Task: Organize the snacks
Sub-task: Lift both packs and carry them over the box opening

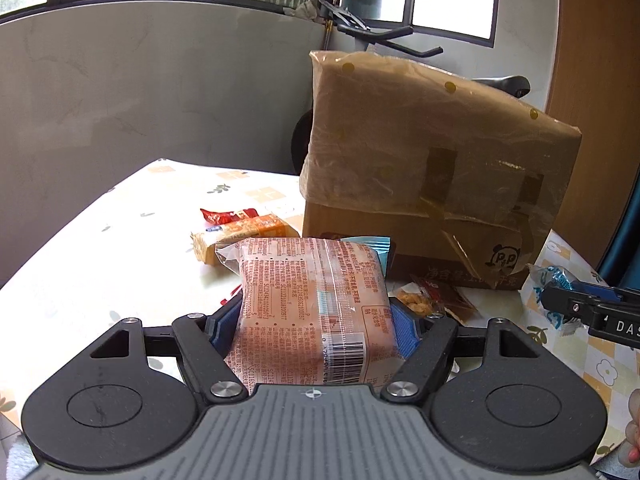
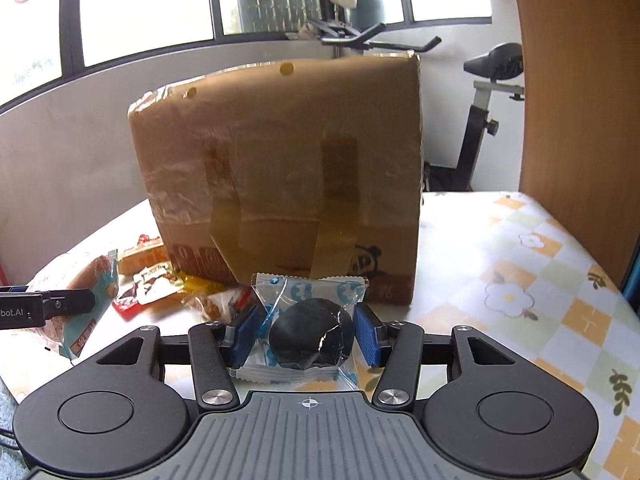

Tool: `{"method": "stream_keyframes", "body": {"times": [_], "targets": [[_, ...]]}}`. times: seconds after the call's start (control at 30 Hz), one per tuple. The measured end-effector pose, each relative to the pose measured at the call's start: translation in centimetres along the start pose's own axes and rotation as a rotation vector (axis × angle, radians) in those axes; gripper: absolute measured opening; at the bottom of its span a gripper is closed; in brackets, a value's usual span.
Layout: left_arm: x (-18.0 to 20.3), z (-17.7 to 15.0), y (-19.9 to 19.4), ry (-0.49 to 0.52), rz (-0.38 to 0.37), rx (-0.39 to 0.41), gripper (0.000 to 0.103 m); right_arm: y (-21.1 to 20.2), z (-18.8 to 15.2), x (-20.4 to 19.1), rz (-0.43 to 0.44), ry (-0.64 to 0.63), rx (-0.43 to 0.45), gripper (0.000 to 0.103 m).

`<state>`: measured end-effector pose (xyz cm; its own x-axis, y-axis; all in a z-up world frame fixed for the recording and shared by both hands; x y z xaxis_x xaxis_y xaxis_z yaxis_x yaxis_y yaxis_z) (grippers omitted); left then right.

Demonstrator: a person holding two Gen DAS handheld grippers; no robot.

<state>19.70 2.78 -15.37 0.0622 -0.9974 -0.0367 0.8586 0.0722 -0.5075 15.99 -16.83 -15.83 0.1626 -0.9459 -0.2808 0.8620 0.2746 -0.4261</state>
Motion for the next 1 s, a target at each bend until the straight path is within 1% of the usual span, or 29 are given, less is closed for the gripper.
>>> {"method": "stream_keyframes", "body": {"times": [0.3,0.5,0.6,0.77,0.87,1.0], "targets": [[-0.2,2.3,-2.5,-0.018,-0.002,0.075,0.076,-2.6,2.5,0.0,0.012,0.012,0.089,0.048],[0.0,4.8,-4.4,-0.032,-0.010,0.153,0.076,-4.1,5.3,-0.5,0.032,0.007,0.173,0.048],[-0.1,6.8,-5.0,-0.035,-0.027,0.188,0.076,-4.8,7.6,-0.5,0.058,0.013,0.223,0.047],[0.9,11.4,-5.3,-0.005,-0.085,0.248,0.076,-5.0,12.0,-0.5,0.096,-0.025,0.283,0.047],[1.6,13.9,-4.9,-0.006,-0.139,0.240,0.076,-4.6,14.1,-0.2,0.117,-0.036,0.301,0.047],[3.1,16.2,-3.8,0.019,-0.165,0.256,0.076,-3.2,16.8,0.7,0.149,-0.031,0.308,0.046]]}}
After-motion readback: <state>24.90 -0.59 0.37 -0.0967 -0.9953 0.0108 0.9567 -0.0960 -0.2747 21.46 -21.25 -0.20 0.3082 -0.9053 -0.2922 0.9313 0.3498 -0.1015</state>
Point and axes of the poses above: each gripper's, at about its wrist camera, not at the fingertips, and y roughly the way its jaws point, x to its right, z to its top, the point moved 4 cm from there along y, roughly the way its jaws point, and after that the axes turned 12 degrees about z, right-handed, at the moved point
